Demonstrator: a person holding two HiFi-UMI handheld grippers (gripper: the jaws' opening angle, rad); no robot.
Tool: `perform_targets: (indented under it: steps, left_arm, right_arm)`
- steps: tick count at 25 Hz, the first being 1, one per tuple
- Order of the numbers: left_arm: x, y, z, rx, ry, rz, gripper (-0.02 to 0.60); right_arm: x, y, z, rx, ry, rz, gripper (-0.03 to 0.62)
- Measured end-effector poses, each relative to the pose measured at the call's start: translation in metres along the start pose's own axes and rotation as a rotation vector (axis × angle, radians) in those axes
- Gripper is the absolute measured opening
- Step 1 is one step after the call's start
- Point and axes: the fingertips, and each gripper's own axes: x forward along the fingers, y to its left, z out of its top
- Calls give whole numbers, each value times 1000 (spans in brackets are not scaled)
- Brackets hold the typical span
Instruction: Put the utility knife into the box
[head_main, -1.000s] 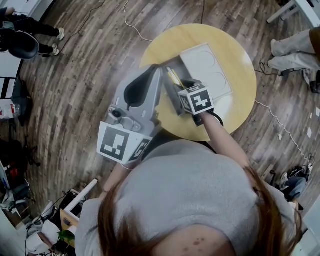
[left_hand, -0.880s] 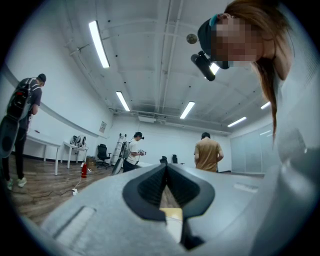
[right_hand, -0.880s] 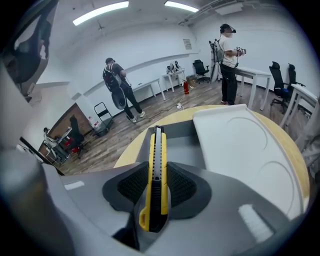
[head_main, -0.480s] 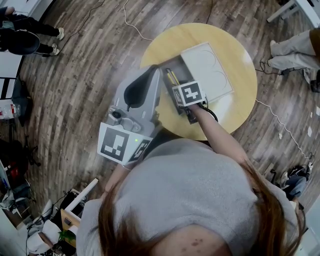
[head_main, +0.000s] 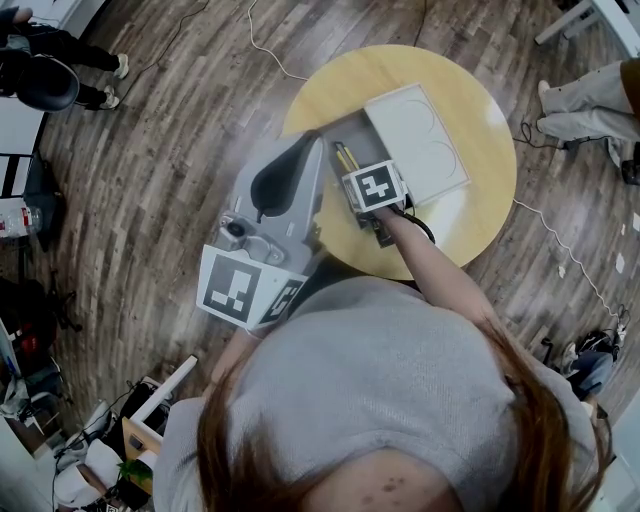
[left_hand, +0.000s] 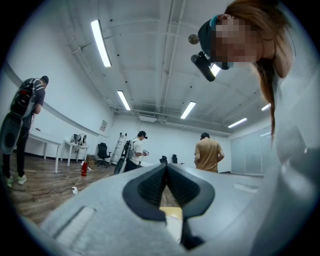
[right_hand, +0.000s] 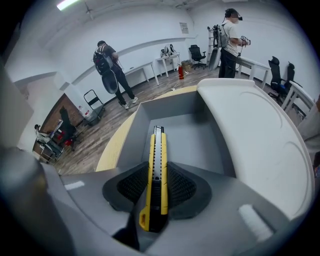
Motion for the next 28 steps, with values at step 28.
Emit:
perform_targets:
  steps: [28]
  left_arm:
    - [11,-7,3,8,-10,-60,2]
  right_arm:
    - [-50,24,35,-9,-208,107,201]
